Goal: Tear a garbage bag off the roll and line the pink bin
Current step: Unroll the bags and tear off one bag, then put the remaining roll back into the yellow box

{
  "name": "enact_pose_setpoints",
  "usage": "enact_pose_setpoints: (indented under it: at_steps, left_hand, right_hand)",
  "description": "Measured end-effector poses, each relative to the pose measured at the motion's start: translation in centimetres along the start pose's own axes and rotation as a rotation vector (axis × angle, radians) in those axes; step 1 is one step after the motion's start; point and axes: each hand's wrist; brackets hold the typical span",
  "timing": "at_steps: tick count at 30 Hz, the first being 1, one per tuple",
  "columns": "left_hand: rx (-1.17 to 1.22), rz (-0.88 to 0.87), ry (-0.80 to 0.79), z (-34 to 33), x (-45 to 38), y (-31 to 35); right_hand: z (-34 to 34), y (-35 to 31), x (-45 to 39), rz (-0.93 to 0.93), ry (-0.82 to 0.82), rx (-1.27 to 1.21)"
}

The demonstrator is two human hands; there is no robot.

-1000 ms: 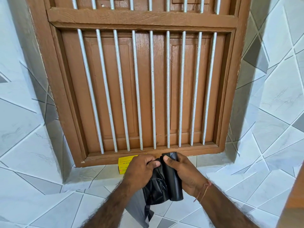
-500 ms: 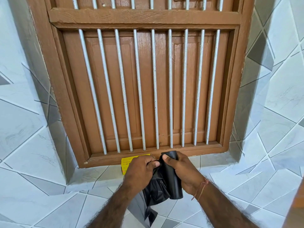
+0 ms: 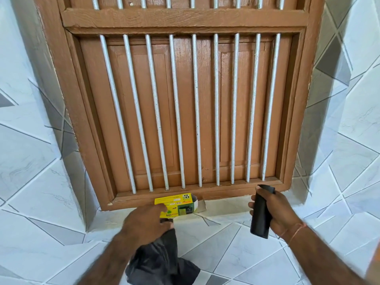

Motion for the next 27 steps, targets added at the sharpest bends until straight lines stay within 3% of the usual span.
enact_pose_setpoints:
  at_steps: [6, 15, 19, 24, 27]
  left_hand:
    - [-0.204, -0.114, 0.023, 0.1, -5.0, 5.1]
    - [-0.397, -0.163, -0.127, 1.0, -9.4, 5.5]
    - [-0.335, -0.172, -0.138, 1.0, -9.6, 5.3]
    - [-0.18, -0.252, 0.011, 0.2, -6.4, 6.1]
    - [-0.098, -0.328, 0.122, 0.0, -3.9, 7.0]
  right_hand:
    - [-2.3, 0.3, 1.0, -0.079, -0.101, -0.182]
    - [-0.2, 0.3, 2.0, 0.051, -0.162, -0.056]
    - [0.3, 0.3, 2.2, 0.123, -0.138, -0.009]
    - [-1.8, -1.1, 2.3, 0.278, -0.102, 0.114]
    - [-4.5, -2.5, 2.4, 0.368, -0.153, -0.034]
Point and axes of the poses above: each hand's wrist, its own x-axis away from the middle knuckle, its own z-axis out of the back of the hand, y = z × x, and after that the axes turned 15 degrees about -y, right-handed
